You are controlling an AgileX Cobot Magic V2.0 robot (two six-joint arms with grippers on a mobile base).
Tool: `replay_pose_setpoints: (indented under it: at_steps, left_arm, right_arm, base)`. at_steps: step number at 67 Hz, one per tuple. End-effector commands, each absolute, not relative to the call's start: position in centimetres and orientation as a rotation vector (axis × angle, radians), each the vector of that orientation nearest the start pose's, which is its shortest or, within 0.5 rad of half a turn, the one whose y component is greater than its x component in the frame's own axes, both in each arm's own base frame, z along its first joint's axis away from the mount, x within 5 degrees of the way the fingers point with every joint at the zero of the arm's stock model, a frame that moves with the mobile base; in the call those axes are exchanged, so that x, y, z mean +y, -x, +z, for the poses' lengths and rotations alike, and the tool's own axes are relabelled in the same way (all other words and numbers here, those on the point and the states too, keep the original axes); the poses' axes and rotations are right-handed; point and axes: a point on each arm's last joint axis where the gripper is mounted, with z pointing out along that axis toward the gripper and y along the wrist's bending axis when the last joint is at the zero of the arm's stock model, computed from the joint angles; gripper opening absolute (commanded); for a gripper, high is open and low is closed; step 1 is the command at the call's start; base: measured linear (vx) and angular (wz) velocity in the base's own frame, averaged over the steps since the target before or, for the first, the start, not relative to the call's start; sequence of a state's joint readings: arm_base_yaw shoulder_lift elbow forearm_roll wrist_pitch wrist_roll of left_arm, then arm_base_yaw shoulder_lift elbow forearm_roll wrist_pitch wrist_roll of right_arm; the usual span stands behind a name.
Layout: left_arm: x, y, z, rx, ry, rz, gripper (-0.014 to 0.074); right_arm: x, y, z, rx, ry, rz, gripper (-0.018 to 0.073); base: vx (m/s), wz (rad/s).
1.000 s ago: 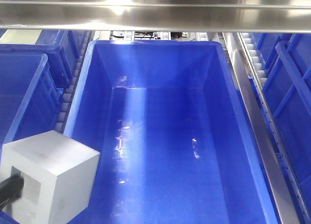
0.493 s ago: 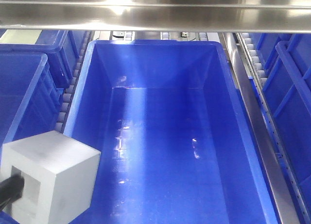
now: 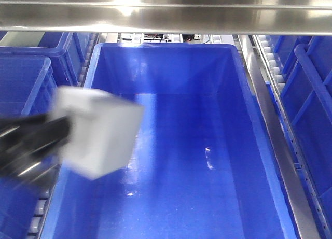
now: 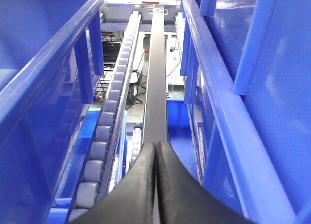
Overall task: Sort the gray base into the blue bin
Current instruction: 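Move the left gripper over the blue bin and lower the block inside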
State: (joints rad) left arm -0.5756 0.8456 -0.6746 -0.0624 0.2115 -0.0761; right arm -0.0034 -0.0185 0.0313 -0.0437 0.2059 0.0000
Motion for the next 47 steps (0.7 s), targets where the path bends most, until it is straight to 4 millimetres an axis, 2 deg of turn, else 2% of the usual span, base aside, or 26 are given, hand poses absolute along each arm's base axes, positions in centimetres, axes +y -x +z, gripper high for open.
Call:
replay_pose_setpoints:
  at_steps: [1,11,27,38,47]
  left_arm:
    - [-11.9,-18.0,35.4,1.769,-0.414,-0.514,0.0003]
    - [-14.7,-22.2,34.0,1.87,-0.441,-0.486,0.0003]
    - [-18.1,-27.4,30.9,1.985,-0.468,-0.455,0.0003]
    - [-19.7,-29.7,28.8,2.096,-0.496,-0.429,0.0003]
    - [-20.3,-30.6,27.1,2.187,-0.521,-0.405,0.0003]
  right_arm:
    - [-0.1,-5.6,19.1,1.62,0.043,-0.059,-0.0005]
    - [-0.1,-5.6,19.1,1.62,0.043,-0.059,-0.0005]
    - [-0.1,-5.6,19.1,1.62,0.043,-0.059,-0.0005]
    - [-0.1,-5.6,19.1,1.619,0.043,-0.059,-0.0005]
    - [-0.1,-5.6,19.1,1.618,0.043,-0.059,-0.0005]
  base:
    - [0.0,0.0]
    - [0.0,0.0]
    - [0.0,0.0]
    - [0.0,0.0]
    - [0.0,0.0]
